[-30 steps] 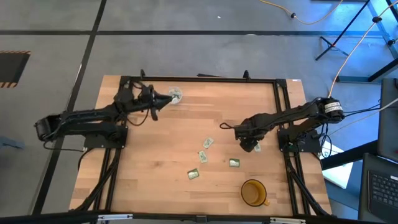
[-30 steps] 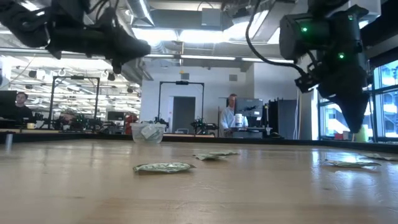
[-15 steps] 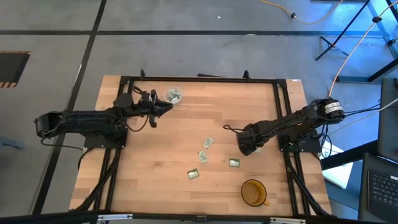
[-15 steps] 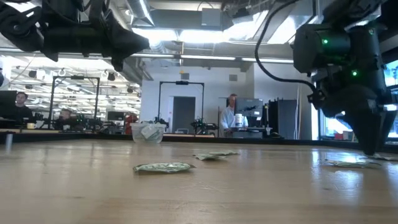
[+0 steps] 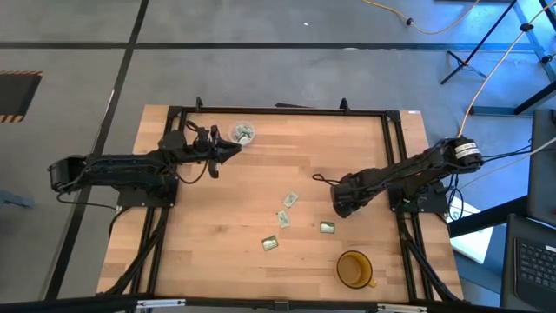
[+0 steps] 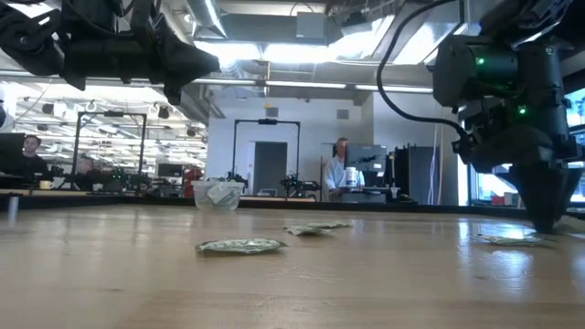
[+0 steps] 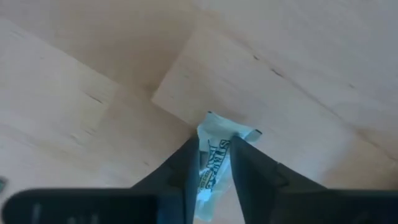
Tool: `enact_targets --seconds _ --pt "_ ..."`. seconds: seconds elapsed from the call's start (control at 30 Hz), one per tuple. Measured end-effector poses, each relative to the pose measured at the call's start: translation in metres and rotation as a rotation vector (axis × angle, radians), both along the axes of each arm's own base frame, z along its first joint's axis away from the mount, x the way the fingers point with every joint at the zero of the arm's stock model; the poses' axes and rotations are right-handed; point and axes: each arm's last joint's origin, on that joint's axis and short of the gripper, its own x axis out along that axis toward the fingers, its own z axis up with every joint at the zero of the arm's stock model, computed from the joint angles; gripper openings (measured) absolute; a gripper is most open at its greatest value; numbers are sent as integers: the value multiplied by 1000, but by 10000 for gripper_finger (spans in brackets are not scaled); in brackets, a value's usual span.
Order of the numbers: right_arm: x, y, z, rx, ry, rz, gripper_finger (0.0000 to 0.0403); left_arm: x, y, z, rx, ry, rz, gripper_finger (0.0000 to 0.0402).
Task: Pick and place Stevia / Truvia into bins
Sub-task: Put the stevia packet into the transparent container
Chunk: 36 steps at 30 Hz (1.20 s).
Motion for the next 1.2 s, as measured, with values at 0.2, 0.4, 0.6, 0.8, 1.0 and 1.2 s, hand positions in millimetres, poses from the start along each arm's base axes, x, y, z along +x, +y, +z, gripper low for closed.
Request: enact_targets --seconds 0.2,0.4,0.6,0.8,1.0,1.2 --pt "5 -1 7 -51 11 52 53 0 1 0 -2 0 18 60" --pt "27 -1 28 -86 -94 177 18 3 -1 -3 27 23 23 61" --pt "59 -5 60 -153 -281 321 4 10 -9 -10 79 70 -32 67" --pt "94 -6 97 -226 -554 511 4 23 -20 -26 64 159 -67 82" --pt "119 -2 132 -295 -823 683 2 44 -35 -35 109 216 -145 107" --pt "132 5 152 -240 -1096 839 2 79 -49 -28 130 225 -236 141"
